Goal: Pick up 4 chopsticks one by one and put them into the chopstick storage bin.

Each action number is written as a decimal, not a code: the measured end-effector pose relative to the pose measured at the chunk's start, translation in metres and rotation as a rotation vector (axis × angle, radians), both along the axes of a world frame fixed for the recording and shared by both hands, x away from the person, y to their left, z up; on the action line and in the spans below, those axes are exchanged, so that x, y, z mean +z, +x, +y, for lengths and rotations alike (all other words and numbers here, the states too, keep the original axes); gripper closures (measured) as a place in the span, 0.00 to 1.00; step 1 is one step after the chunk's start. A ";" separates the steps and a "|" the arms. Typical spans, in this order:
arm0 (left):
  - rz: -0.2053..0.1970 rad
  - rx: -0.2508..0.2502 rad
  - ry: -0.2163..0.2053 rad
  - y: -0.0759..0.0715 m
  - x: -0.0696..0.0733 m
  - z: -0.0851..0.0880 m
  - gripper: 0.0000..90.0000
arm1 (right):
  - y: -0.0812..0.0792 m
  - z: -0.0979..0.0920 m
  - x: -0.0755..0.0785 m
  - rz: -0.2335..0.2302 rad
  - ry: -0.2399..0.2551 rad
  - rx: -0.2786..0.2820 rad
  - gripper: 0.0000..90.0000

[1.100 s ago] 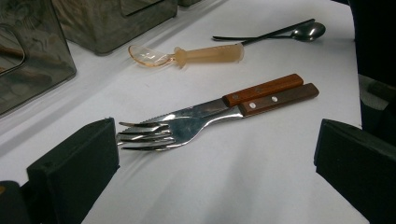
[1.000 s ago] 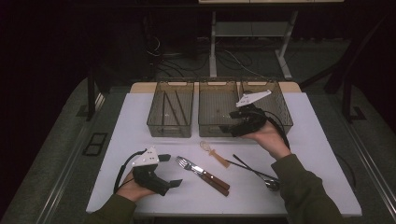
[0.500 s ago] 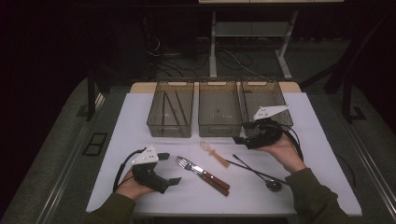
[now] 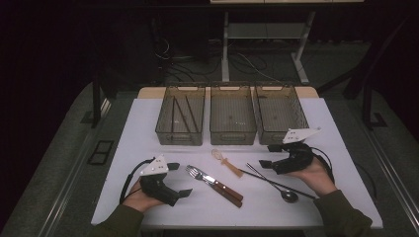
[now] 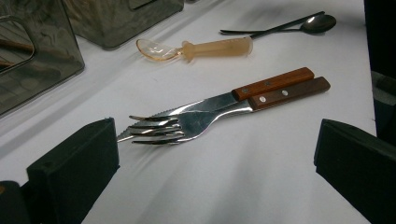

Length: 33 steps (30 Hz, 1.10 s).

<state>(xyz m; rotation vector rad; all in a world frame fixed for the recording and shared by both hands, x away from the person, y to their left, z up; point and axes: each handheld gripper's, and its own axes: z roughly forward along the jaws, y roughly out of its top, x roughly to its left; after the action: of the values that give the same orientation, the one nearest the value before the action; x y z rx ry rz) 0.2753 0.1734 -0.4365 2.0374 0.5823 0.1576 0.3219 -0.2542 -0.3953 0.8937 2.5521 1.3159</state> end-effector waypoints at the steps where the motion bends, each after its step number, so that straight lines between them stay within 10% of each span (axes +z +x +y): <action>1: 0.000 -0.001 0.001 0.000 0.000 0.000 0.00 | -0.002 -0.002 0.000 -0.002 -0.002 -0.005 0.34; 33: 0.001 0.005 0.009 -0.001 0.000 -0.001 0.00 | -0.038 -0.052 -0.033 0.101 -0.113 0.054 0.79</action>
<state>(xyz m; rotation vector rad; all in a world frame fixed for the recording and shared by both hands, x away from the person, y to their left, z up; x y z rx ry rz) 0.2746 0.1729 -0.4363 2.0451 0.5882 0.1623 0.2842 -0.3062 -0.4288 0.8977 2.7144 1.1540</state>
